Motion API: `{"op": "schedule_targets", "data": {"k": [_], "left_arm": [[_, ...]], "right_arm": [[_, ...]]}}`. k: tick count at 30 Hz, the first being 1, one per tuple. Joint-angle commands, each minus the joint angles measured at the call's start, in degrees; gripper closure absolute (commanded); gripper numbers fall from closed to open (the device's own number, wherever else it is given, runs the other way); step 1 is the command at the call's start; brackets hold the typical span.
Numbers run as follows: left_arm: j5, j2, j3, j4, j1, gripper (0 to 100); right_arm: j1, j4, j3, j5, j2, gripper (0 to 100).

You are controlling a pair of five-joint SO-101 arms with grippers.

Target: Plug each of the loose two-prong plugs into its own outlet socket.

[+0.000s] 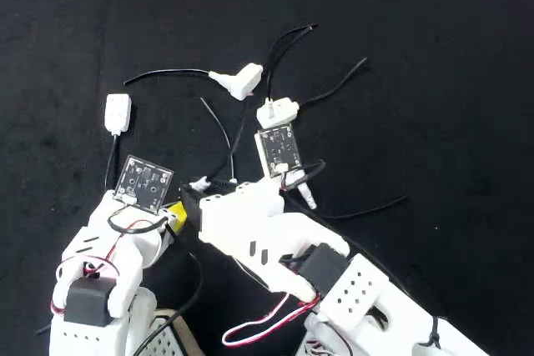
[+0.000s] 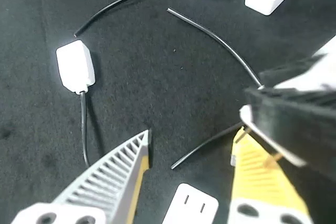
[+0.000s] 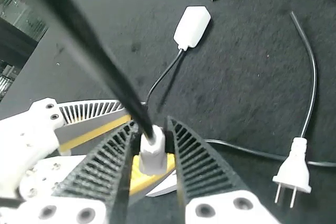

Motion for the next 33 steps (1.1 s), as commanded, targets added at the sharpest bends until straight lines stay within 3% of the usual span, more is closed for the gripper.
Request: {"op": "schedule_targets", "data": {"k": [1,7,13,17,23,28,33], "left_arm": [[1.41,-0.26,-3.74,-3.87,-4.88,75],[3.6,-0.26,-3.82,-4.57,-6.99,75],[0.18,-0.26,-3.3,-3.25,-8.66,75],[-3.34,-0.26,-4.7,-0.44,-19.74,75],[-7.91,-0.26,-2.24,0.18,-39.69,75],[-9.05,-0.26,2.86,-2.9,-43.74,75],[-8.88,-0.26,4.44,-3.34,-43.56,75]], "right_arm": [[-2.2,5.36,-3.56,1.67,-0.04,98.7],[-2.2,7.21,-4.62,2.99,0.04,98.7],[-1.93,7.12,-4.79,5.45,0.13,98.7],[-2.2,6.51,-5.85,10.11,4.09,98.7],[-2.29,-0.53,-11.56,20.31,24.48,98.7],[-6.95,-3.6,-17.19,21.54,39.69,98.7],[-9.23,-5.71,-17.8,21.63,43.21,98.7]]}}
